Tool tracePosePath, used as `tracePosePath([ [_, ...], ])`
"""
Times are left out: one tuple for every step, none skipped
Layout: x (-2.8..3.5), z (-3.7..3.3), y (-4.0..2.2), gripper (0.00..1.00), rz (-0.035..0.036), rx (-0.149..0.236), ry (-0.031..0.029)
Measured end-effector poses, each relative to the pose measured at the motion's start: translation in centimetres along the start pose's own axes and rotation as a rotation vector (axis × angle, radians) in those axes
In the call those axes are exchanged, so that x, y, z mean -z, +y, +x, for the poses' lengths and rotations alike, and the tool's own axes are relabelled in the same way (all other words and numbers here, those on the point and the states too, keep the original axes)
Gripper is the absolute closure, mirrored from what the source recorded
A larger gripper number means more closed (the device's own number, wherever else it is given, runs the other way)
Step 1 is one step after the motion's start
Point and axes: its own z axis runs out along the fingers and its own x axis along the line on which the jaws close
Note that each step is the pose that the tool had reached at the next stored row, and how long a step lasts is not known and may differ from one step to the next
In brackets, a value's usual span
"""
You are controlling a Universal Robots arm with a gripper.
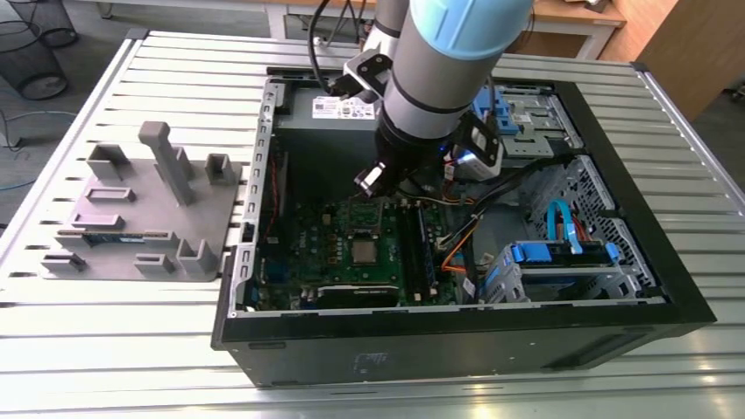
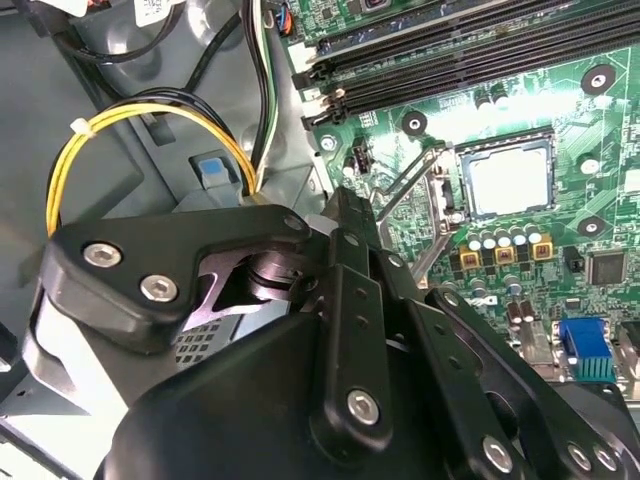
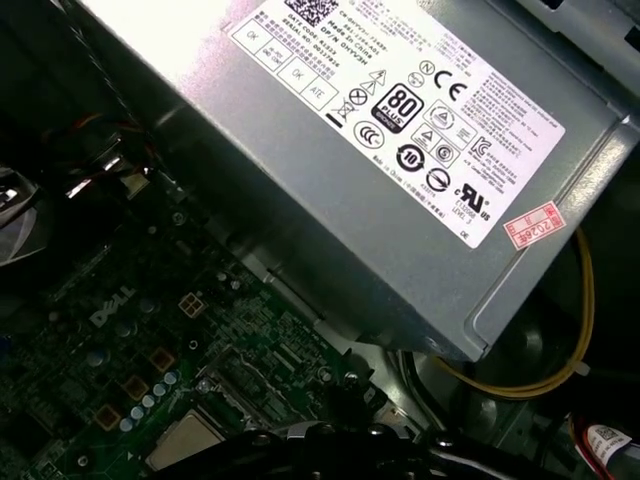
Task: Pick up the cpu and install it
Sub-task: 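Close the cpu cover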
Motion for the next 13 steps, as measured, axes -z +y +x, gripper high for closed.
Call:
tracePosePath([
  [0.04,0.01,-0.01,0.89,-0.0001,0.001,0.0001],
  [0.07,0.03,-0.03,0.89,-0.0002,0.001,0.0003],
  [0.1,0.06,-0.05,0.89,-0.0003,0.002,0.0003],
  [0.14,0.08,-0.08,0.89,-0.0004,0.002,0.0004],
  [0.17,0.1,-0.1,0.89,-0.0005,0.003,0.0006],
  [0.21,0.13,-0.12,0.89,-0.0005,0.004,0.0008],
  [0.24,0.15,-0.14,0.89,-0.0005,0.004,0.0009],
  [0.28,0.16,-0.15,0.89,-0.0005,0.004,0.0011],
  [0.31,0.16,-0.16,0.89,-0.0006,0.005,0.0011],
  [0.34,0.17,-0.16,0.89,-0.0007,0.005,0.001],
  [0.36,0.18,-0.16,0.89,-0.0008,0.005,0.001],
  [0.39,0.18,-0.17,0.89,-0.0008,0.006,0.0011],
  [0.42,0.19,-0.18,0.89,-0.0008,0.006,0.0012],
])
